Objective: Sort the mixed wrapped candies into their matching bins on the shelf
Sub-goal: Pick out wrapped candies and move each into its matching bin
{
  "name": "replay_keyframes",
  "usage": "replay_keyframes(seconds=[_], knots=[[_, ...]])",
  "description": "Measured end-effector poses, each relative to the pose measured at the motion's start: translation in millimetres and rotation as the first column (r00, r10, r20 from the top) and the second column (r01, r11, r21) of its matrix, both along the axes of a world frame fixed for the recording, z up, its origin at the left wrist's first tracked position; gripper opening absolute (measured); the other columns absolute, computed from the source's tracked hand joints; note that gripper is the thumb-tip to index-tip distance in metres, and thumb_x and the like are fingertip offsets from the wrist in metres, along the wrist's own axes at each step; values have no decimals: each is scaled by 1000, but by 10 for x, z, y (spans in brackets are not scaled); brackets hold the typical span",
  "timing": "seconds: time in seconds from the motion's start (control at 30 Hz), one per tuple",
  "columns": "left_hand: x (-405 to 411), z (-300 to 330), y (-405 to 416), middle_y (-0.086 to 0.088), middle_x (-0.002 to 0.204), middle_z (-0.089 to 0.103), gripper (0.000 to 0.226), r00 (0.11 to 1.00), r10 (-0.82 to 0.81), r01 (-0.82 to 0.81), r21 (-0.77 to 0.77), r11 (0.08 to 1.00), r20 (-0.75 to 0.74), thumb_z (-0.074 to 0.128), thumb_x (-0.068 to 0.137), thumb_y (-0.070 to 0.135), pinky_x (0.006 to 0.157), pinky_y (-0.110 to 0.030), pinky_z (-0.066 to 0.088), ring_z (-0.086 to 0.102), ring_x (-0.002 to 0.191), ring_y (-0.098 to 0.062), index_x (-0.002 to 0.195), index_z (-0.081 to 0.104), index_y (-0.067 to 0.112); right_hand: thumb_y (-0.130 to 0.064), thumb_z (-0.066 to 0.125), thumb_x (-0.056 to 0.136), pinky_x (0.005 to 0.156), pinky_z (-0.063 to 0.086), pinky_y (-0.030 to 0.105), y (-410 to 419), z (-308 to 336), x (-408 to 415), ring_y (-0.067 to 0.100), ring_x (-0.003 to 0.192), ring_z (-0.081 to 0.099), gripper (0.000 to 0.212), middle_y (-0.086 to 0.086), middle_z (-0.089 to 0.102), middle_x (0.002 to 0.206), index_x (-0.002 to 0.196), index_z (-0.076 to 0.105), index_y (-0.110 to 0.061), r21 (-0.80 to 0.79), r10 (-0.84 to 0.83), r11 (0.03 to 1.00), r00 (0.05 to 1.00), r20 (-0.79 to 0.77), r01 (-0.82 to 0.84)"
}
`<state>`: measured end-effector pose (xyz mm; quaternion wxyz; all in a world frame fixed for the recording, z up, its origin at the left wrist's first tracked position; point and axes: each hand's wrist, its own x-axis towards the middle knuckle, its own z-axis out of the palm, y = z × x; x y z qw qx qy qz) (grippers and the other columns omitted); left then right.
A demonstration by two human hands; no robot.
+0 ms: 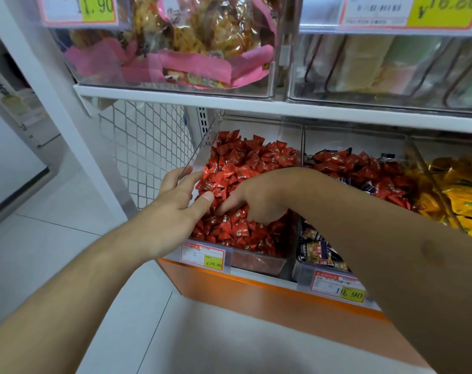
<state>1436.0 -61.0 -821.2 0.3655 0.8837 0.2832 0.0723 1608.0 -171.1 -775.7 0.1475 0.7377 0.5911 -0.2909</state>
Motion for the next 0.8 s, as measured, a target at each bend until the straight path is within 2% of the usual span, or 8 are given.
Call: replay_keyframes(seconds=[0.13, 0.23, 0.43, 0.5, 0.6, 0.7, 0.77, 0.8], knots=[[-9, 19, -17, 29, 160, 10, 64, 1000, -5, 4, -3, 1000, -6, 43, 102, 55, 124, -41, 29, 33, 148, -9, 160, 27, 35, 3, 51, 96, 115, 40, 37, -29, 88, 13, 18, 139, 44, 83, -8, 45, 155, 154, 34, -53, -12, 14, 1000, 1000, 0, -14], [-11, 32, -22, 28, 161, 8, 66, 1000, -9, 8, -4, 1000, -12, 43, 103, 55, 124, -41, 29, 32, 149, -8, 162, 25, 32, 0, 61, 94, 112, 41, 32, -31, 121, 50, 13, 136, 48, 85, -12, 51, 151, 154, 34, -54, -10, -5, 1000, 1000, -22, 4], [-15, 38, -10, 29, 161, 7, 67, 999, -29, 29, 5, 1000, -25, 42, 103, 56, 124, -41, 29, 33, 148, -8, 163, 23, 31, -2, 73, 88, 116, 37, 40, -9, 170, 148, 11, 137, 46, 86, -14, 47, 153, 144, 44, -61, 64, -102, 992, 991, -89, 108], [-14, 32, -1, 31, 160, 7, 68, 999, -32, 32, 4, 999, -25, 42, 103, 57, 124, -41, 30, 33, 148, -7, 163, 23, 32, -2, 74, 87, 111, 44, 39, -6, 163, 185, 6, 126, 56, 84, -19, 51, 148, 142, 49, -60, 67, -114, 990, 980, -163, 126], [-5, 16, 6, 33, 158, 7, 68, 999, -28, 28, -2, 1000, -22, 43, 102, 59, 123, -42, 31, 34, 147, -7, 162, 24, 33, 0, 75, 88, 96, 59, 36, 16, 155, 212, 2, 107, 66, 73, -18, 65, 135, 140, 58, -48, 67, -133, 984, 932, -336, 165], [-1, 4, 2, 34, 157, 8, 66, 1000, -21, 21, -3, 1000, -15, 43, 102, 60, 122, -42, 32, 37, 145, -7, 161, 26, 35, -2, 75, 89, 94, 61, 38, 76, 73, 91, 7, 114, 66, 65, -10, 68, 131, 141, 61, -38, 14, -93, 994, 921, -378, 106], [3, 7, -5, 33, 158, 9, 66, 1000, -16, 16, -2, 1000, -11, 43, 101, 60, 123, -42, 31, 37, 145, -7, 161, 27, 35, -3, 76, 88, 95, 60, 39, 95, -41, 11, 8, 115, 64, 70, -11, 64, 134, 146, 55, -38, -60, -50, 998, 939, -340, 31], [4, 10, -7, 32, 158, 9, 67, 1000, -15, 15, -4, 1000, -11, 43, 101, 60, 123, -42, 31, 37, 146, -7, 161, 27, 35, -4, 76, 88, 96, 59, 39, 95, -87, 2, 10, 114, 64, 74, -15, 63, 129, 148, 52, -41, -76, -25, 997, 953, -303, 2]])
